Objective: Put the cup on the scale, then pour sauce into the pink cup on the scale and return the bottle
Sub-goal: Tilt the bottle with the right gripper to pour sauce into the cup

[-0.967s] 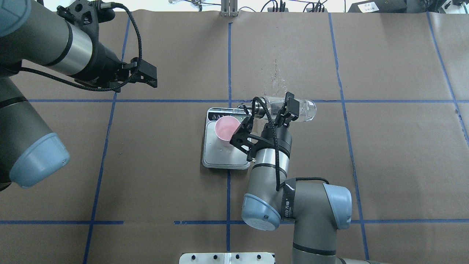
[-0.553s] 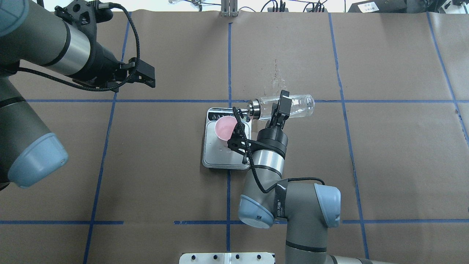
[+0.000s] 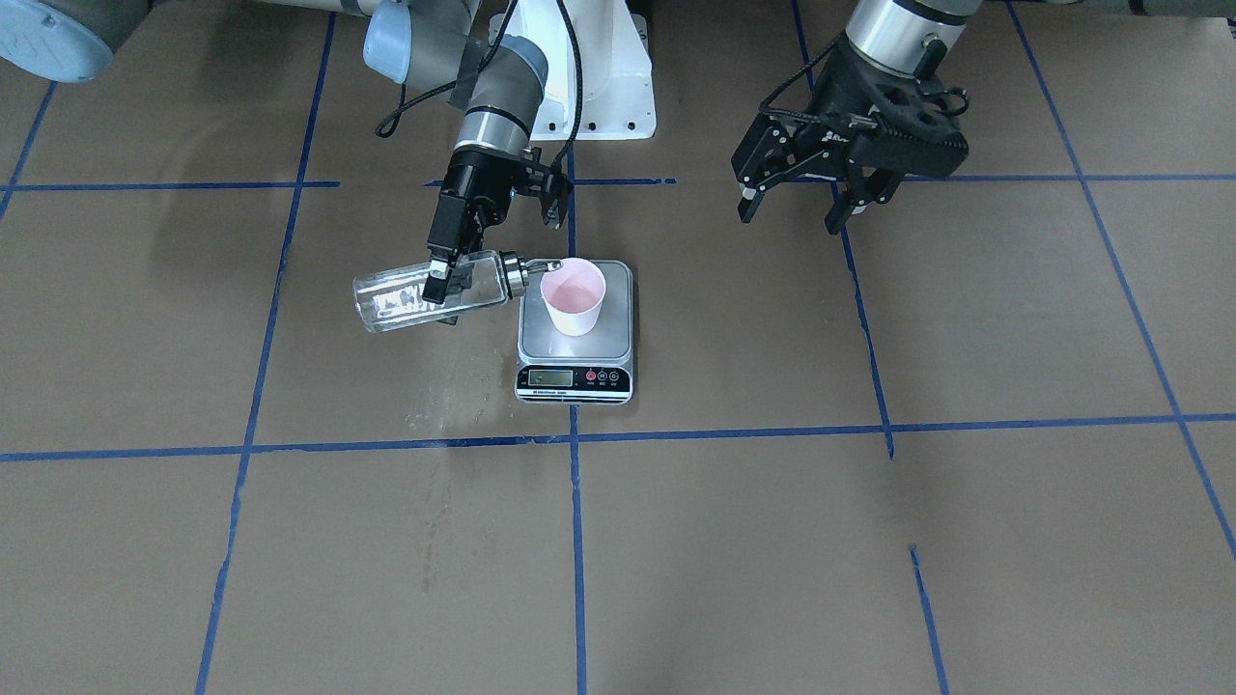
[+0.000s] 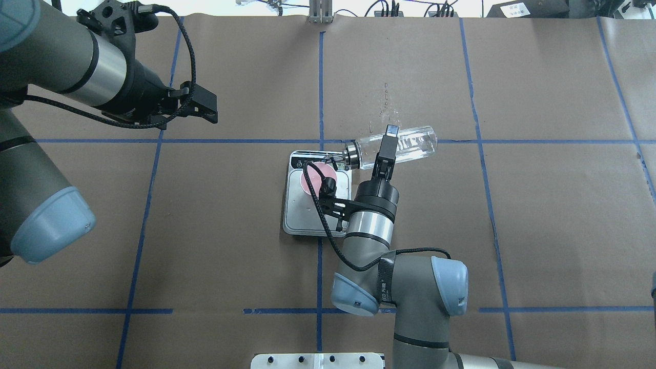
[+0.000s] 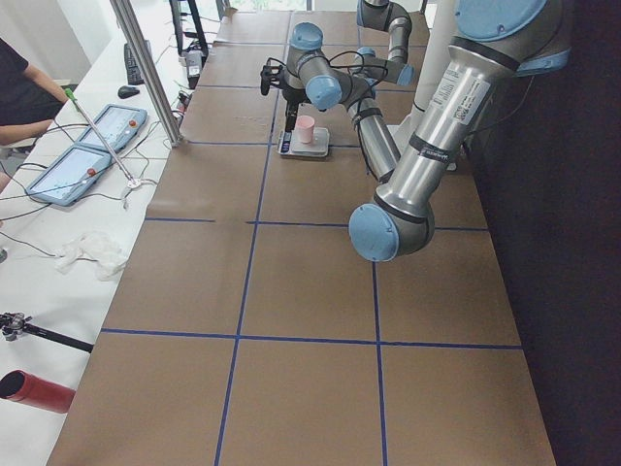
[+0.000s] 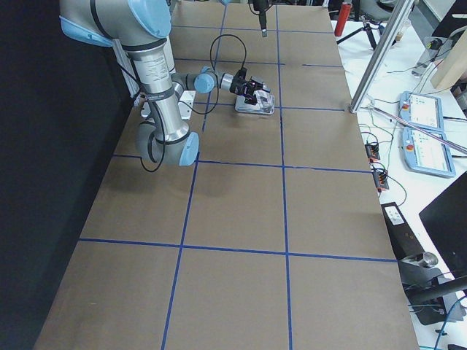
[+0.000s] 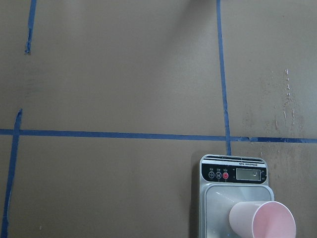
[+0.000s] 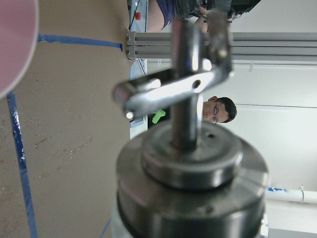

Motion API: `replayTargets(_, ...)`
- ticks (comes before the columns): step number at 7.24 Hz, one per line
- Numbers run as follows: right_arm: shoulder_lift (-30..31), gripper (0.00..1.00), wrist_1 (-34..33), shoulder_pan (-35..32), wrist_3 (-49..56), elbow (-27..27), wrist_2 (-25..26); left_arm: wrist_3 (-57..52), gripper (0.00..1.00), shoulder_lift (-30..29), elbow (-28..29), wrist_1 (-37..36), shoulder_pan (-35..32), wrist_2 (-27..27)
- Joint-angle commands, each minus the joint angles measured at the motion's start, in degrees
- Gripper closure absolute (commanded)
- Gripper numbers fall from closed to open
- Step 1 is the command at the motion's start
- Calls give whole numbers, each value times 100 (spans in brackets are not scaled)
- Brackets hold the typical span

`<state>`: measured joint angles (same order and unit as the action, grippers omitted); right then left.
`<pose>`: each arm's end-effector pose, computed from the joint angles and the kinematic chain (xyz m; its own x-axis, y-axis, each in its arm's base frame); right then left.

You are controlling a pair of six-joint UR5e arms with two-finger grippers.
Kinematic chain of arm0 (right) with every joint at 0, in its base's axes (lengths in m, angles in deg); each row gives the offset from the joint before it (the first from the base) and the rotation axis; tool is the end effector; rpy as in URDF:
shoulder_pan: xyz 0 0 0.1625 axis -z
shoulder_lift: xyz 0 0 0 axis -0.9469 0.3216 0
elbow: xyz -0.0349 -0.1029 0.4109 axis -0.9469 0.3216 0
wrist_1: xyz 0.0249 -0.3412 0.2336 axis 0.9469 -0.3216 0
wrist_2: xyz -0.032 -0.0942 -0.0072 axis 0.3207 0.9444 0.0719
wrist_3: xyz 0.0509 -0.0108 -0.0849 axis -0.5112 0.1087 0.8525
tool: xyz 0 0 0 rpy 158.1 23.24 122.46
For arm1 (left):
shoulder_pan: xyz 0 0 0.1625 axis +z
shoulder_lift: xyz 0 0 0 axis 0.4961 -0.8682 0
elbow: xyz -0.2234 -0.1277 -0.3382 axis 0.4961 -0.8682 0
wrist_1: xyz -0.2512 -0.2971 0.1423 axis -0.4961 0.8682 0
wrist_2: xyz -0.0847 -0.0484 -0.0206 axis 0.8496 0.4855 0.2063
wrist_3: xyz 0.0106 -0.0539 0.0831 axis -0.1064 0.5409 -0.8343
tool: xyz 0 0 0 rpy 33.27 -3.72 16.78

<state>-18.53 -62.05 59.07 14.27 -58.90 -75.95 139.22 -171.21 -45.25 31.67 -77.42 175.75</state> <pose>-0.5716 -0.3570 0.2553 0.6512 -0.1462 -0.7447 0.7517 0.2597 0.6062 0.2995 -0.4591 0.1708 0.5106 0.0089 -0.8598 0.2004 0.9712 0.1290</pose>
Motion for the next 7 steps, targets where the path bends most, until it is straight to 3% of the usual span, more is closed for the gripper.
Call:
replayTargets(1,4,100,-8,-14,735,33,245,7,0,0,-1,-7,3,0)
replayTargets(7,12,100,-8,-57,1283,33,517,25,0,0,-1,-7,12,9)
